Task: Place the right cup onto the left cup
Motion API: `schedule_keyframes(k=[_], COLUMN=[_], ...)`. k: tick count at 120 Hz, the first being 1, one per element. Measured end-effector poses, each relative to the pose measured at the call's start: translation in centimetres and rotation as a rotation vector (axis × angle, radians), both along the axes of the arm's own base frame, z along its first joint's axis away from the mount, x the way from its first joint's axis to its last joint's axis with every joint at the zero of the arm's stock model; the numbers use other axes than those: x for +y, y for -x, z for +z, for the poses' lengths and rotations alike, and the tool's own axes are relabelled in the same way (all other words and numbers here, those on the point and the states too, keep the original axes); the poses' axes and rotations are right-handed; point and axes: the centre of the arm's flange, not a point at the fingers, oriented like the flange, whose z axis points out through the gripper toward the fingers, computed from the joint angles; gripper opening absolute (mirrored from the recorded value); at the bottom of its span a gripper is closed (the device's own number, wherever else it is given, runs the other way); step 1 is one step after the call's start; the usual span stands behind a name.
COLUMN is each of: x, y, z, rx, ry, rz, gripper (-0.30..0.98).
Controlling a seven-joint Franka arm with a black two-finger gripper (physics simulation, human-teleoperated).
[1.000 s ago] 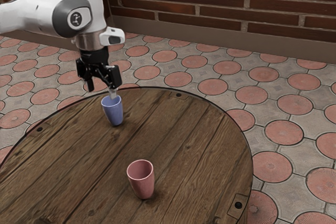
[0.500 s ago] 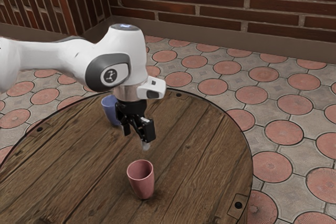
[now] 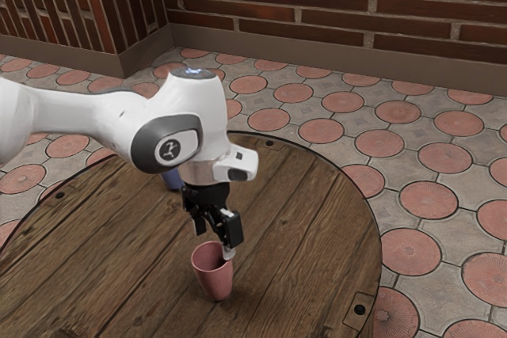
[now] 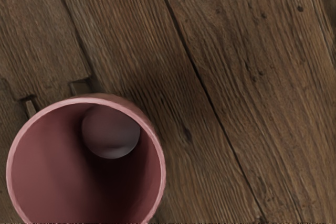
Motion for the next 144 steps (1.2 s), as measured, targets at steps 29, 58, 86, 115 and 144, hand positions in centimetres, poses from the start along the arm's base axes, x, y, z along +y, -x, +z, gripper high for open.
schedule_keyframes(k=[29,58,86,115,144], x=[0.3,-0.4,-0.5,-0.1,-0.2], y=[0.8,0.4,-0.6,-1.6,-1.8], z=[-1.8,-3.6,-5.3,-7.0,-7.3], rx=[0.015,0.025,0.032,0.047,0.04], ry=[0.008,0.02,0.028,0.037,0.039], rz=[0.019,0.012,0.012,0.024,0.022], gripper=[0.69,0.69,0.69,0.69,0.43])
